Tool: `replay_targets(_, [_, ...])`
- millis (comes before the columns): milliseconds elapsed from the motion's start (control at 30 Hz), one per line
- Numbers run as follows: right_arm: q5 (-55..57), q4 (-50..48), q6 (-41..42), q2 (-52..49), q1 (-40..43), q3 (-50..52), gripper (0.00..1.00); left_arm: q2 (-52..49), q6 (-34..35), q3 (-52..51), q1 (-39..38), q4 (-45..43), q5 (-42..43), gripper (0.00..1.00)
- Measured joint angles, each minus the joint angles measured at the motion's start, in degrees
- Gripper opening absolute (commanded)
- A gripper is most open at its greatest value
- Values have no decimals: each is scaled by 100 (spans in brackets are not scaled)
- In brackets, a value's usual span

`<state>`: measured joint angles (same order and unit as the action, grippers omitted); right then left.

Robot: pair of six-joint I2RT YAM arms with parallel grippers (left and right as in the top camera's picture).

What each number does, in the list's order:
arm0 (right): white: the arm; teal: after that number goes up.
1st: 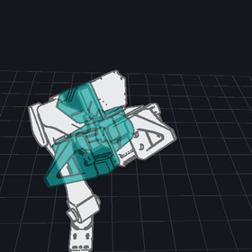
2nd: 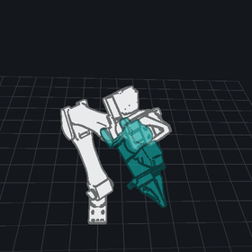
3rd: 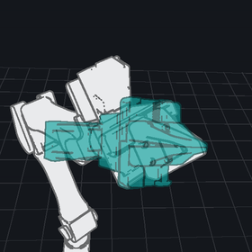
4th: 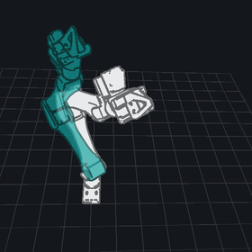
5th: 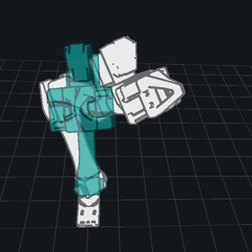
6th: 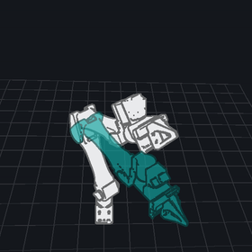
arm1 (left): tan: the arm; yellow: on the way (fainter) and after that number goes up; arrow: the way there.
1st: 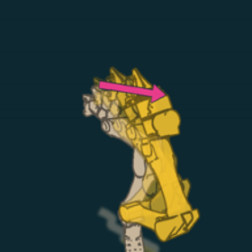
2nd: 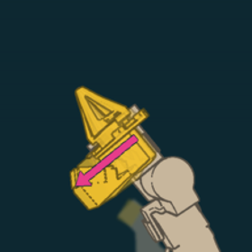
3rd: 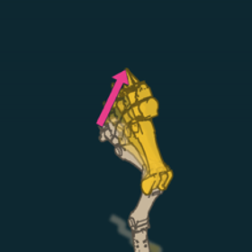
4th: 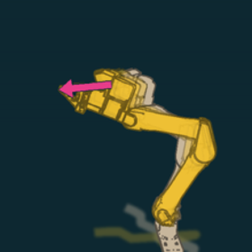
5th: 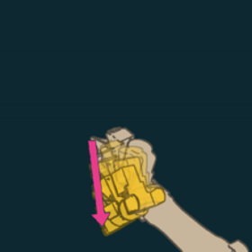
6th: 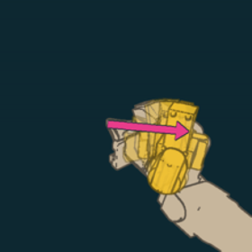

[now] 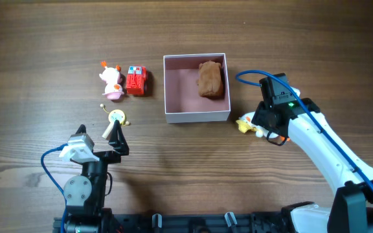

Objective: Pack container
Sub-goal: 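Grasp the white plush duck with the right gripper and lift it, then carry the duck into the box with the right gripper and release it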

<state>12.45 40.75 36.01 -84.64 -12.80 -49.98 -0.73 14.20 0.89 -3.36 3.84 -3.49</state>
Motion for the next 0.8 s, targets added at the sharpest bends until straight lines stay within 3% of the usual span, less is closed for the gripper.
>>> replay_targets(33, [0, -116, 9, 0, 0, 44, 46, 0, 0, 2, 0, -2, -2, 100])
replay_targets(100, [4, -463, -7, 0, 2, 271, 25, 0, 0, 0, 0, -2, 0, 100])
replay_targets(133, [-2, -518, 0, 2, 7, 308, 7, 0, -2, 0, 0, -2, 0, 100])
replay_targets(167, [0, -549, -11, 2, 11, 319, 4, 0, 0, 0, 0, 0, 0, 100])
replay_targets(300, [0, -516, -125, 2, 11, 317, 4, 0, 0, 0, 0, 0, 0, 100])
replay_targets(400, [0, 210, -295, -2, 11, 28, 4, 0, 0, 0, 0, 0, 0, 100])
replay_targets(600, [20, 1443, -487, 11, 11, -1714, 4, 0, 0, -2, 0, -2, 0, 100])
replay_targets(800, [-409, 1342, -531, 195, -111, -2588, 4, 0, 0, -2, 0, -2, 0, 100])
